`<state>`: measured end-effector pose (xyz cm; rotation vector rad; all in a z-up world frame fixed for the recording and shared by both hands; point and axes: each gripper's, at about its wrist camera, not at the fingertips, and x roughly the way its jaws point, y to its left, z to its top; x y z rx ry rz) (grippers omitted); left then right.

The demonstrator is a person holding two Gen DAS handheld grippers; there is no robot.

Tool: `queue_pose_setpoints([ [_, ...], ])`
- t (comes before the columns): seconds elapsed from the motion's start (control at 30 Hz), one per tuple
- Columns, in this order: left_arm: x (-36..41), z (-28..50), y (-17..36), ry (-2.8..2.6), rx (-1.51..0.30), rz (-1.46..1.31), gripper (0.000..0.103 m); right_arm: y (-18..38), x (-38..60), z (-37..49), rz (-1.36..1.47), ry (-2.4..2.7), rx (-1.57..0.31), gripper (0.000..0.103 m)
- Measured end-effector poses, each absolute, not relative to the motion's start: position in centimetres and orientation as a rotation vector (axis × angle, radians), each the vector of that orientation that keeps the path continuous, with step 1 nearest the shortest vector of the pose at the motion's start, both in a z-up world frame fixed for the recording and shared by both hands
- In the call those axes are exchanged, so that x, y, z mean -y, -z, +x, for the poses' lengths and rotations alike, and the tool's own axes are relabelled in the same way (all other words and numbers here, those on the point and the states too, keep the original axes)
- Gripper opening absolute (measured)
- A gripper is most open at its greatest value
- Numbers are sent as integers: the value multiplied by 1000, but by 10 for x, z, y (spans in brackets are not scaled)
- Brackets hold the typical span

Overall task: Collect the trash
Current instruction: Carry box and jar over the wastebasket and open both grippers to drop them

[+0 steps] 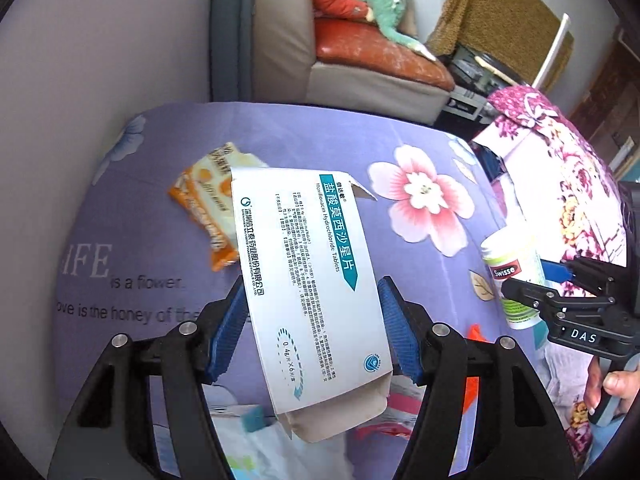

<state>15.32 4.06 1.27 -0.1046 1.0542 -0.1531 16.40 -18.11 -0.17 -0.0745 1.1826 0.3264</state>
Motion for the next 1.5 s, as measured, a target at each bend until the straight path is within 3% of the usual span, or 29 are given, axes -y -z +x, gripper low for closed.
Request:
queue_pose_setpoints([
  [0.33, 104, 140, -5, 404, -1070, 5, 66, -14, 295, 113, 33, -164, -1116, 50],
  [0.67, 219, 128, 15, 542, -1100, 130, 67, 5, 387, 83, 153, -46, -1111, 50],
  [1.3, 304, 131, 43, 632, -1143, 240, 68, 24, 457, 71, 240, 57, -1121, 50],
  [1.5, 317, 131, 49, 657, -1140, 261, 74, 24, 468, 75, 251, 83, -1121, 50],
])
